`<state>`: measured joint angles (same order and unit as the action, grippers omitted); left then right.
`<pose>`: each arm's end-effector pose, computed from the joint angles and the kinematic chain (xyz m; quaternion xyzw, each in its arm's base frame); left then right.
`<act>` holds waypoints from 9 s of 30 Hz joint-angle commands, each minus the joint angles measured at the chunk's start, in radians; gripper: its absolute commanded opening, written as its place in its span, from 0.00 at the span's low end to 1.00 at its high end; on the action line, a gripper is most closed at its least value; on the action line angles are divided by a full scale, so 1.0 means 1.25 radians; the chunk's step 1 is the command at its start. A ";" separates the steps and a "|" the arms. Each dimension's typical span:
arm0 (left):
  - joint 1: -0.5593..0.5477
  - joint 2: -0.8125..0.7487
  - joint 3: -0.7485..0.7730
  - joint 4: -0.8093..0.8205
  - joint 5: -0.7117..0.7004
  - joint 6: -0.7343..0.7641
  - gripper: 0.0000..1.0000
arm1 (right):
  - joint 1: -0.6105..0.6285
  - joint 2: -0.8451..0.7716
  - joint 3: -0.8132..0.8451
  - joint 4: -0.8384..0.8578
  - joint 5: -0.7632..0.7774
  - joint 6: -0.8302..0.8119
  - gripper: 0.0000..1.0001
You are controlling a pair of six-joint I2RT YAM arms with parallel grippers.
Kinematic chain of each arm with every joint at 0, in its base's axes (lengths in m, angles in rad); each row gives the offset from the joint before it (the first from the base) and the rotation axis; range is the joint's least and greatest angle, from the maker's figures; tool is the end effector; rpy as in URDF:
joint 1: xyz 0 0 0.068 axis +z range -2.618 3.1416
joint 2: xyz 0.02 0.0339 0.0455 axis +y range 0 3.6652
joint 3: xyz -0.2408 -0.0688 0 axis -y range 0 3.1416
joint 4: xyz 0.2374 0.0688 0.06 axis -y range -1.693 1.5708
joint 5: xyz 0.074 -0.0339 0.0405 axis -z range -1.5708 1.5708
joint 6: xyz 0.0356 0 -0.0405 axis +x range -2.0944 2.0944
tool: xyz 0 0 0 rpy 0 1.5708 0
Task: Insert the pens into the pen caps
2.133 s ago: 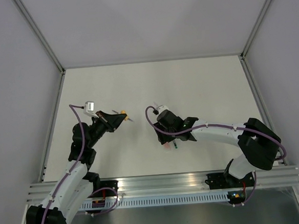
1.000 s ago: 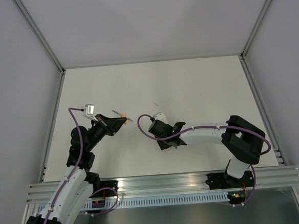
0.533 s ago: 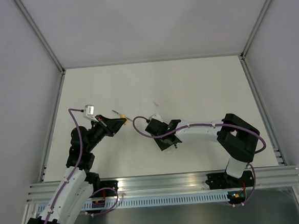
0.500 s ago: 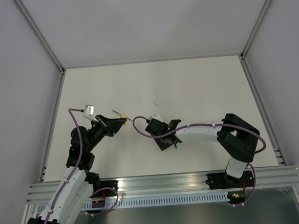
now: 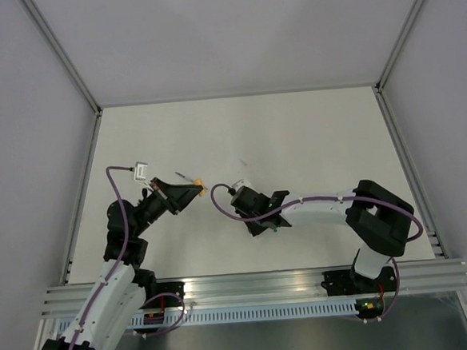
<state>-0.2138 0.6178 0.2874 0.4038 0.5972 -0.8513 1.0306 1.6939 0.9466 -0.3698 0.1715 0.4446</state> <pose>0.1628 -0.0558 0.2403 0.0008 0.6853 -0.5280 0.5015 0.1658 0.2647 0.1371 -0.2620 0.9350 0.0889 0.2220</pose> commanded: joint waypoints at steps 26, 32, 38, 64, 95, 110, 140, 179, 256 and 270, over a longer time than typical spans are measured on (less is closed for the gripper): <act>-0.054 0.265 0.227 0.827 0.202 -0.499 0.02 | 0.004 -0.652 -0.152 0.535 -0.342 -0.102 0.00; -0.055 0.290 0.249 0.848 0.208 -0.506 0.02 | 0.005 -0.607 -0.116 0.558 -0.375 -0.072 0.00; -0.056 0.295 0.238 0.877 0.213 -0.504 0.02 | 0.003 -0.581 -0.106 0.584 -0.391 -0.054 0.00; -0.083 0.306 0.215 1.002 0.251 -0.533 0.02 | 0.005 -0.539 -0.095 0.643 -0.403 -0.008 0.00; -0.083 0.285 0.290 1.002 0.241 -0.544 0.02 | 0.004 -0.538 -0.103 0.649 -0.445 0.006 0.00; -0.083 0.264 0.271 1.002 0.254 -0.536 0.02 | 0.005 -0.542 -0.086 0.655 -0.430 0.014 0.00; -0.099 0.269 0.255 1.002 0.287 -0.486 0.02 | 0.004 -0.501 -0.037 0.696 -0.439 0.057 0.00; -0.135 0.247 0.203 0.966 0.382 -0.395 0.84 | 0.005 -0.515 -0.031 0.636 -0.421 0.014 0.00; -0.135 0.026 0.227 0.389 0.281 -0.107 0.40 | 0.005 -0.409 -0.014 0.614 -0.446 0.066 0.00; -0.135 0.032 0.238 0.399 0.287 -0.130 0.02 | 0.004 -0.405 0.004 0.556 -0.472 0.033 0.41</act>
<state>-0.3740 0.6743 0.5320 0.8215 0.9447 -1.0016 1.0477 1.1736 0.9268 0.3790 -0.4267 0.5034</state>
